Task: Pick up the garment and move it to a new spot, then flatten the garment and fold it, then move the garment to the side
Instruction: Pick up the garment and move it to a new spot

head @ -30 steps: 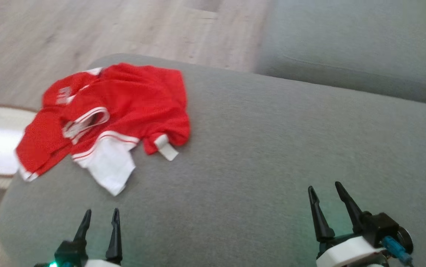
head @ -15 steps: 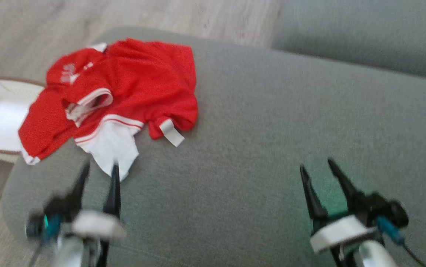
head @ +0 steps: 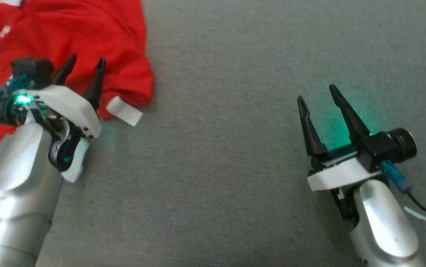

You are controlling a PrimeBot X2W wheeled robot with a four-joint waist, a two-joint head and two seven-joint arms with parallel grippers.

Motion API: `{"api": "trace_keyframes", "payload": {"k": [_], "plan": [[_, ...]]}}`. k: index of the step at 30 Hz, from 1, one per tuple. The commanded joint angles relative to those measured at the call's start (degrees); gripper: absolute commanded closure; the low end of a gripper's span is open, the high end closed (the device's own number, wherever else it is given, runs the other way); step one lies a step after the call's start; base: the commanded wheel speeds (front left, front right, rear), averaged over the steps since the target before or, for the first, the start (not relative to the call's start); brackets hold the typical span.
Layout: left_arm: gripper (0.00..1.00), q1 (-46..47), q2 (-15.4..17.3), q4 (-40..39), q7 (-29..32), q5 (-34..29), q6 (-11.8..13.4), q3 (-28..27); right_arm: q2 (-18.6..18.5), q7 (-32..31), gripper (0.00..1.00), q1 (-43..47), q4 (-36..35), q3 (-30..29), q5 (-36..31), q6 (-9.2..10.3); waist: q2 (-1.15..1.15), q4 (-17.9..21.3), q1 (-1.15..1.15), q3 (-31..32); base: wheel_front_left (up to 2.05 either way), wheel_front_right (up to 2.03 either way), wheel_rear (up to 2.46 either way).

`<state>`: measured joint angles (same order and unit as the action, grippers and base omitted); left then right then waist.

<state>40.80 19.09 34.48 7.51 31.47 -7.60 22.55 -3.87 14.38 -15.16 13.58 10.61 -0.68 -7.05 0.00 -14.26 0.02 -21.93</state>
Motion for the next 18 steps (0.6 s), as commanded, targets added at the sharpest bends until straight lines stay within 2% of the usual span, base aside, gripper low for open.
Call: {"api": "trace_keyframes", "payload": {"k": [1, 5, 10, 11, 12, 13, 18], "plan": [[0.0, 2.3, 3.0, -0.34, 0.78, 0.94, 0.12, -1.21, 0.07, 0.62, 0.0, -1.24, -2.12, 1.6, -0.5, -0.44, 0.0, 3.07, -0.02, -3.37, 0.0, 0.0, 0.0], [0.0, 5.04, 3.55, 5.24, 3.21, 5.78, 0.12, 0.84, 0.03, 0.62, 0.0, -3.02, -2.5, 2.34, -0.48, -0.44, 0.0, 4.95, -0.02, -5.0, 0.0, 0.0, 0.0], [0.0, 6.33, 4.08, 11.32, 4.74, 8.29, 0.12, 3.63, 0.22, 0.62, 0.0, -3.98, -3.02, 2.52, -0.3, -0.44, 0.0, 6.86, -0.02, -5.63, 0.0, 0.0, 0.0], [0.18, 6.47, 4.1, 12.06, 4.9, 8.75, 0.12, 4.2, 0.27, 0.62, 0.0, -3.94, -3.11, 2.4, -0.22, -0.44, 0.0, 7.03, -0.02, -5.57, 0.0, 0.0, 0.0], [0.75, 6.67, 4.17, 12.86, 4.76, 9.2, 0.12, 4.45, 0.31, 0.62, 0.0, -3.84, -3.14, 2.32, -0.15, -0.44, 0.0, 7.15, -0.02, -5.43, 0.0, 0.0, 0.0], [1.0, 6.79, 4.17, 13.41, 4.58, 9.47, 0.12, 4.98, 0.36, 0.62, 0.0, -3.67, -3.1, 2.25, -0.08, -0.44, 0.0, 7.23, -0.02, -5.1, 0.0, 0.0, 0.0], [1.0, 6.83, 4.68, 11.74, 2.14, 11.82, 0.11, 7.69, 0.6, 0.62, 0.0, -1.85, -2.51, 1.34, 0.53, -0.44, 0.0, 7.07, -0.02, -2.04, 0.0, 0.0, 0.0]]}}
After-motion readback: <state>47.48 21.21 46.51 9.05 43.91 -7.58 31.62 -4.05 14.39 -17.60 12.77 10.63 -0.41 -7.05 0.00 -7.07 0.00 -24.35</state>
